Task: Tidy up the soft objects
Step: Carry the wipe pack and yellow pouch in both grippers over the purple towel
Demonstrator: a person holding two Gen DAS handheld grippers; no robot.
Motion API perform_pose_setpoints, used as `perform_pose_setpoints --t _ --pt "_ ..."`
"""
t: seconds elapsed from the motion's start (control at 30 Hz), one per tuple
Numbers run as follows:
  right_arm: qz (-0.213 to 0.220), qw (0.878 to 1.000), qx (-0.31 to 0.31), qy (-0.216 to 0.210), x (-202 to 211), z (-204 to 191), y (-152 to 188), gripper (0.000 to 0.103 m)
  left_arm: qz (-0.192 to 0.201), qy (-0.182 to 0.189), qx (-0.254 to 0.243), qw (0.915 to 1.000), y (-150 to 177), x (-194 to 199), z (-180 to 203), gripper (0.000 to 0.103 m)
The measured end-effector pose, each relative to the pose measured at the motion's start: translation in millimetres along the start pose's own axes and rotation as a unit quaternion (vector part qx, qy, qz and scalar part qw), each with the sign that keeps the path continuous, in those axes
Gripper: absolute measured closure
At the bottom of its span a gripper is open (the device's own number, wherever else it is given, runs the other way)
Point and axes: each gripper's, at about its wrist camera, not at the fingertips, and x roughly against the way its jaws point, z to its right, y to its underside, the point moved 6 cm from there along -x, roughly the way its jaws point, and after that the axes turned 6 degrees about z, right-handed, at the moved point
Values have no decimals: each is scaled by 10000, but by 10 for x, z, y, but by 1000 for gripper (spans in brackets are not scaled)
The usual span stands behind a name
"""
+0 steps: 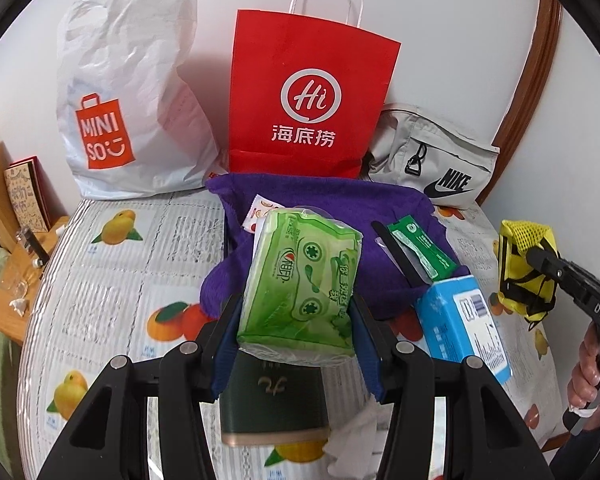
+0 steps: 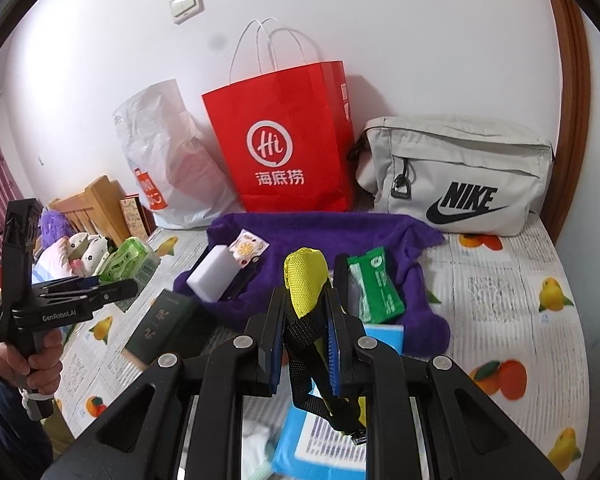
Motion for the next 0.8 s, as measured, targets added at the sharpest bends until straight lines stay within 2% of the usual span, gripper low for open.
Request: perform_pose_setpoints --t 0.37,0.8 --pt "-84 9998 149 -101 -553 34 -217 85 -124 6 53 9999 -187 -437 26 54" --pt "-400 9978 488 178 -1121 230 -227 85 -445 71 58 9990 -287 -955 141 53"
